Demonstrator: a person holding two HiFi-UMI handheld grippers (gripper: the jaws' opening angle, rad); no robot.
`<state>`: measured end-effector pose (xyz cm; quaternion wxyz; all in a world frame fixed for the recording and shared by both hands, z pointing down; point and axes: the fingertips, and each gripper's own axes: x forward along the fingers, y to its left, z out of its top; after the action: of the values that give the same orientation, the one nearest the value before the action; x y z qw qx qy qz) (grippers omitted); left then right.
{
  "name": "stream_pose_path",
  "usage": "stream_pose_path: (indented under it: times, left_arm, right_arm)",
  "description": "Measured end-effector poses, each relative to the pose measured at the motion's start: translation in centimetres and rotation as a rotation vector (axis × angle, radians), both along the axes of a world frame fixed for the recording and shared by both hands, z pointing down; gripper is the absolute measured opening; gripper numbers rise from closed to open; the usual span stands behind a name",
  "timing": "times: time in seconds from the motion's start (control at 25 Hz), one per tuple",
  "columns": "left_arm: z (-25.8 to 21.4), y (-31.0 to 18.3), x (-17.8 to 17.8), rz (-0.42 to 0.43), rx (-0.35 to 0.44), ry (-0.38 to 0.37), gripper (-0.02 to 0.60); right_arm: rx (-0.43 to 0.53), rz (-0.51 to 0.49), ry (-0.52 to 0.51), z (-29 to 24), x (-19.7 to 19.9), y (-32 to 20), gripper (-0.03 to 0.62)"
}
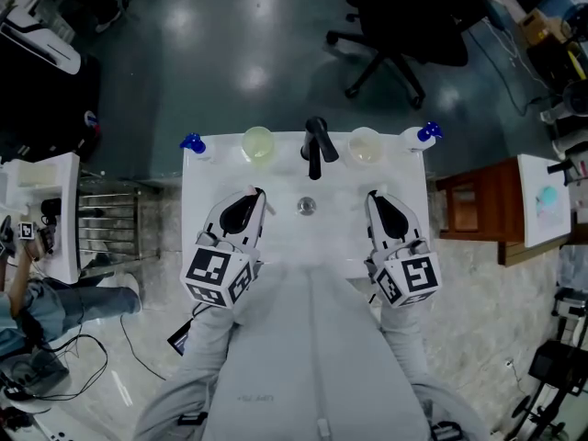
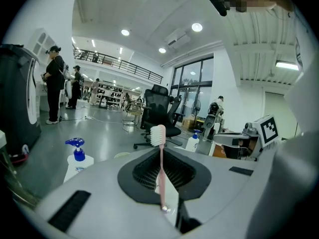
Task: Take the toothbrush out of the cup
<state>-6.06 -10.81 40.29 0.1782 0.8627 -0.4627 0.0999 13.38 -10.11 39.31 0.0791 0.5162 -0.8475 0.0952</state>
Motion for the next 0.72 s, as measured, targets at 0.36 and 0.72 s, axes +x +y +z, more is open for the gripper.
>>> stream_pose_path:
  times: [0.36, 0.72]
  left_arm:
    - [0.37, -0.35, -0.37, -0.008, -0.003, 0.004, 0.035]
    - [0.21, -0.38, -0.28, -0.008, -0.004, 0.006, 0.035]
  right_arm:
    - [0.000, -0.004, 0.008, 0.04, -0.06, -0.30, 0.030]
    - [0.009, -0.011, 0.000, -0.39, -0.10, -0.36, 0.031]
